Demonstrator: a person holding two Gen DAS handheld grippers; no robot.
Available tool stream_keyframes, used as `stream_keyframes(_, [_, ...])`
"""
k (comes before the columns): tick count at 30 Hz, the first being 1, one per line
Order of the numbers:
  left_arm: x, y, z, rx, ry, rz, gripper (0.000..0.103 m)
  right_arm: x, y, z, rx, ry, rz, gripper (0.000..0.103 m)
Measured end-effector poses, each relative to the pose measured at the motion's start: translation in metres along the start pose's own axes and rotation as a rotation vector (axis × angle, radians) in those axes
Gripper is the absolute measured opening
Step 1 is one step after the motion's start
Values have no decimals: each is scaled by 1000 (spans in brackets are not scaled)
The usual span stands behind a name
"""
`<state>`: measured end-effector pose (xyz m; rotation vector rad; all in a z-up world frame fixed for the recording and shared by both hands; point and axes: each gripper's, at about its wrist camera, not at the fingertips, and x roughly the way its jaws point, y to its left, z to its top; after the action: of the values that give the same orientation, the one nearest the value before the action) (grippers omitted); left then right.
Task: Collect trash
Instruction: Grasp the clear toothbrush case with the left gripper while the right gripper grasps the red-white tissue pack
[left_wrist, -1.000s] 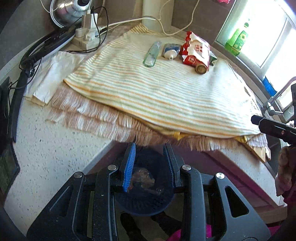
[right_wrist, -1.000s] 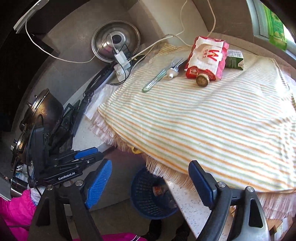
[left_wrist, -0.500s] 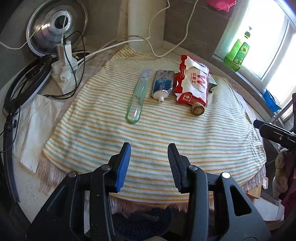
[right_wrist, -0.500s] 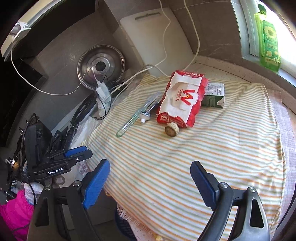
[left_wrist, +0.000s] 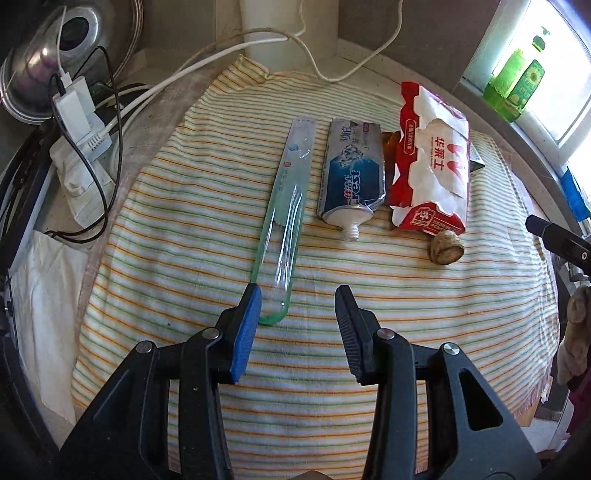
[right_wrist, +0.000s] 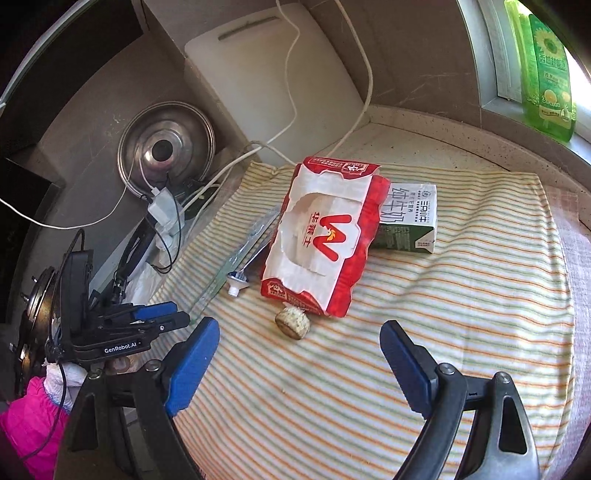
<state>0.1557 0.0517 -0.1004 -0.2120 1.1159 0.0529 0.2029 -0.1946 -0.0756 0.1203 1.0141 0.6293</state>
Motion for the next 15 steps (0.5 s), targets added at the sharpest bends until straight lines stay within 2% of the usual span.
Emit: stream_keyframes(15, [40, 11, 40, -25, 53, 65, 42, 54, -37, 32, 113, 53, 73, 90])
